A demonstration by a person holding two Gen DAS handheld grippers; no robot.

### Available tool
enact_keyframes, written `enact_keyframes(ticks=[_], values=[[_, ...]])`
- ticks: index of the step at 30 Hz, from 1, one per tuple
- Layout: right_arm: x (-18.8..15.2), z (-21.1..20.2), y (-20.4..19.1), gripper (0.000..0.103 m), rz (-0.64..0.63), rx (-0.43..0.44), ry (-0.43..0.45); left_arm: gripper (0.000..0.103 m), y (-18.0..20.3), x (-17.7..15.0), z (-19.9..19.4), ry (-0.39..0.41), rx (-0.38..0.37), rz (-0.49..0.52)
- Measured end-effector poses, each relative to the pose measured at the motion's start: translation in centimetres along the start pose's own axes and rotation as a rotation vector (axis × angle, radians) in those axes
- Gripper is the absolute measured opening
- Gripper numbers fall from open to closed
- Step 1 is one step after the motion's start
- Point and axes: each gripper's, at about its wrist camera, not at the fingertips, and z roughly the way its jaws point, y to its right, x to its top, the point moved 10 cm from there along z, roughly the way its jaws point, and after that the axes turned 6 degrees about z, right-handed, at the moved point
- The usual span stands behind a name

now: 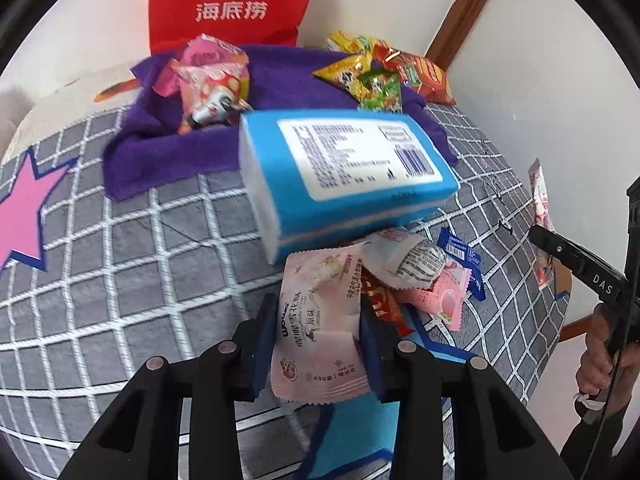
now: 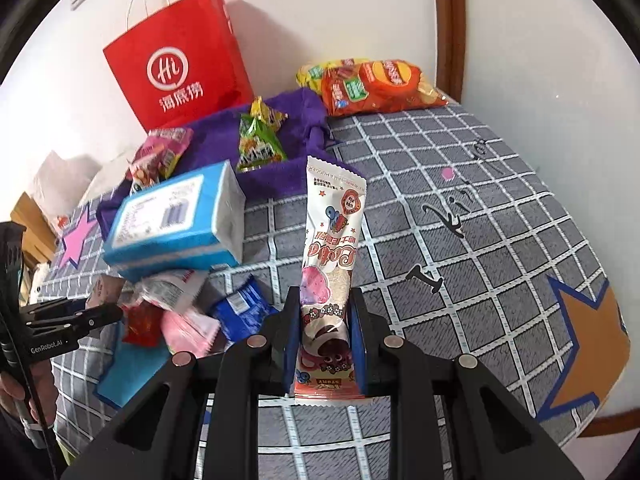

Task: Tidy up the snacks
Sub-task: 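Lift the stick packet with the right tool while the left tool grasps the pink-white candy packet, then carry both packets onto the purple towel and open both tools to release them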

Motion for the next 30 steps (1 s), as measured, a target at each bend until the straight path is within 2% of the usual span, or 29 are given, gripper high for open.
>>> enact_keyframes(ticks=[10,22,30], values=[[2.0,-3.1,-2.8,0.022,0.055,-0.002,0.061,0.036,-2.5,3.1,-4.6,0.087,0.031,0.039],[3.3,-5.8,-6.4,0.022,0.026,0.002,0.110,0.036,-1.5,5.6,-7.7,0.147,0.027,0.087],[4.6,-5.4,-7.5,0.022,-0.024,0.038,0.099,0.036,-1.1,6.6,-9.0,0.181,0.051,0.056]])
